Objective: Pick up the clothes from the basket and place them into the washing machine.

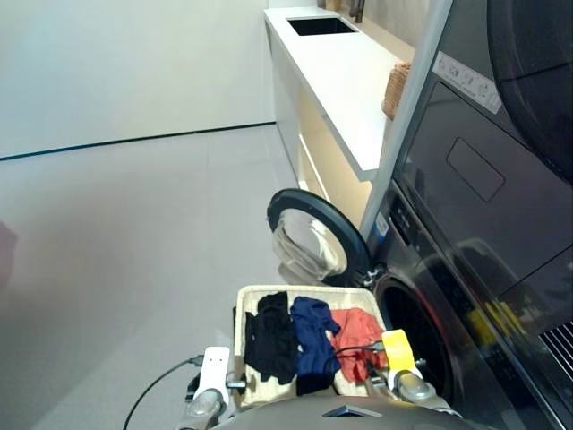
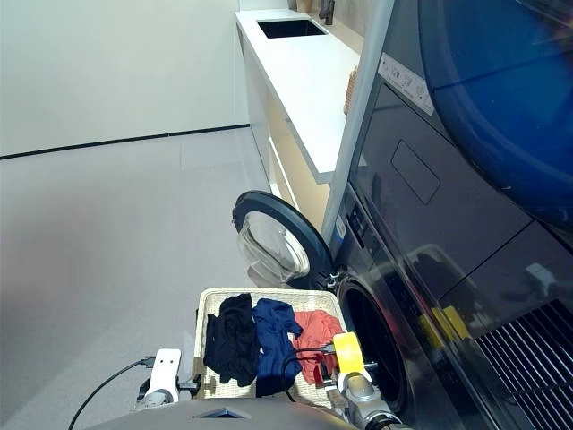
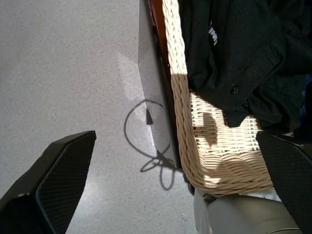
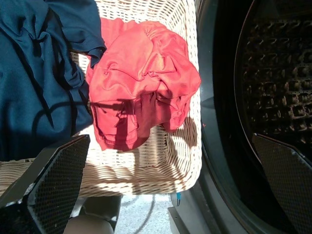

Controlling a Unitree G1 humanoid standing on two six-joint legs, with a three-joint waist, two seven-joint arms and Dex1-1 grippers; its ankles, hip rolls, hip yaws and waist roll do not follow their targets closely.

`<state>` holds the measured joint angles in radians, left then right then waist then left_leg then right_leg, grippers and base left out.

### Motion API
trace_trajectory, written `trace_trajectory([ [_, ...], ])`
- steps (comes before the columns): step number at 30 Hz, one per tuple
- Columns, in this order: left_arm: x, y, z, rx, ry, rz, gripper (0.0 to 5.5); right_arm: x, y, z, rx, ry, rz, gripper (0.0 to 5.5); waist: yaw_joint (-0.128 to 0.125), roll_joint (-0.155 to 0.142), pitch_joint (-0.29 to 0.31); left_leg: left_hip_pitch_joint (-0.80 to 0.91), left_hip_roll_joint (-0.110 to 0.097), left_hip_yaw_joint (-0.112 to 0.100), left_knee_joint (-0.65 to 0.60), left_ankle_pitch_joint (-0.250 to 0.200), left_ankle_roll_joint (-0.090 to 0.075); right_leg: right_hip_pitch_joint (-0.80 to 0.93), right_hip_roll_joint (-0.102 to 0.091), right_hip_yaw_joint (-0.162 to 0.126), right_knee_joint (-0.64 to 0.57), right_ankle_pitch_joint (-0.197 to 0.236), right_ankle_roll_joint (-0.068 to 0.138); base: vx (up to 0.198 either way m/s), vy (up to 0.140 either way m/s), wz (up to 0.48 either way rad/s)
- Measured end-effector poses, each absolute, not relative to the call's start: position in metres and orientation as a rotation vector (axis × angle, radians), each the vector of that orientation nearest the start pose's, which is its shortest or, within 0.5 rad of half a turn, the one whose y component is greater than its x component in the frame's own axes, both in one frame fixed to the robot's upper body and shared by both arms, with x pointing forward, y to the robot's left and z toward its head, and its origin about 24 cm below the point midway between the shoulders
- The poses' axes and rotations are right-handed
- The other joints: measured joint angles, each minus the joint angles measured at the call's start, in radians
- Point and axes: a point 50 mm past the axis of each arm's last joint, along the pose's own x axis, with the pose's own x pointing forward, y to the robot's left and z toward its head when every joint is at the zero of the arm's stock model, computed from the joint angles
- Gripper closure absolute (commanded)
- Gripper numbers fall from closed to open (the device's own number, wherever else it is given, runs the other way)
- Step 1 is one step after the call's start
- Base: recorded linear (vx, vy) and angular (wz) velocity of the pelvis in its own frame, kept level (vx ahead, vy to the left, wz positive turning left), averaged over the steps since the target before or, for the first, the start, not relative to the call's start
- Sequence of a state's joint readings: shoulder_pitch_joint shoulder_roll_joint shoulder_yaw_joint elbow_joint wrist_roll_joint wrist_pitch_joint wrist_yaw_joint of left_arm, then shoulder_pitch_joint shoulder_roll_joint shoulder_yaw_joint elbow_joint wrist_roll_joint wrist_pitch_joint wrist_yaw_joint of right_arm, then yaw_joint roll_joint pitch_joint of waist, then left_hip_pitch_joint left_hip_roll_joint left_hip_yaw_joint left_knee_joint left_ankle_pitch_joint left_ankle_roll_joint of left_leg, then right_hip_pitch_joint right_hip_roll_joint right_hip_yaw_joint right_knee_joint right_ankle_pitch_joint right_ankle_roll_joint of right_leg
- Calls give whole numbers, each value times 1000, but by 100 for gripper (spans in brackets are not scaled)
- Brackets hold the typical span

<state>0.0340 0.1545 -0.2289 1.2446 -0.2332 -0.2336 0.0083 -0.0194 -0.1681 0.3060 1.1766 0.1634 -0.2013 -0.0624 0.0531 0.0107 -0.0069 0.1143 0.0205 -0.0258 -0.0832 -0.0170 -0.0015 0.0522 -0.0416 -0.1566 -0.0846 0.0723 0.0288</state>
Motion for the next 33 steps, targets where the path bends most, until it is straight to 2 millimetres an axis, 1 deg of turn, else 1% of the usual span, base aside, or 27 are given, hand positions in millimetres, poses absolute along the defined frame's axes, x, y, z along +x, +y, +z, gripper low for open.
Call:
trace_trajectory([
  [25, 90, 193, -164, 99, 1052, 32, 0, 122, -186, -155, -207, 970, 38, 0, 0, 0, 0, 0, 0, 0, 0, 0, 0, -1, 0, 0, 0, 0, 0, 0, 0, 0],
  [29, 94, 190, -163, 152, 1044, -22, 0, 122, -186, -155, -210, 969, 42, 0, -1, 0, -1, -3, 0, 0, 0, 0, 0, -4, 0, 0, 0, 0, 0, 0, 0, 0],
  [33, 103, 184, -160, 258, 1003, -146, 0, 123, -186, -155, -219, 966, 50, 0, -2, 1, -1, -9, 0, 1, 0, 0, 0, -11, 0, 1, 0, 0, 0, 0, 0, 0],
])
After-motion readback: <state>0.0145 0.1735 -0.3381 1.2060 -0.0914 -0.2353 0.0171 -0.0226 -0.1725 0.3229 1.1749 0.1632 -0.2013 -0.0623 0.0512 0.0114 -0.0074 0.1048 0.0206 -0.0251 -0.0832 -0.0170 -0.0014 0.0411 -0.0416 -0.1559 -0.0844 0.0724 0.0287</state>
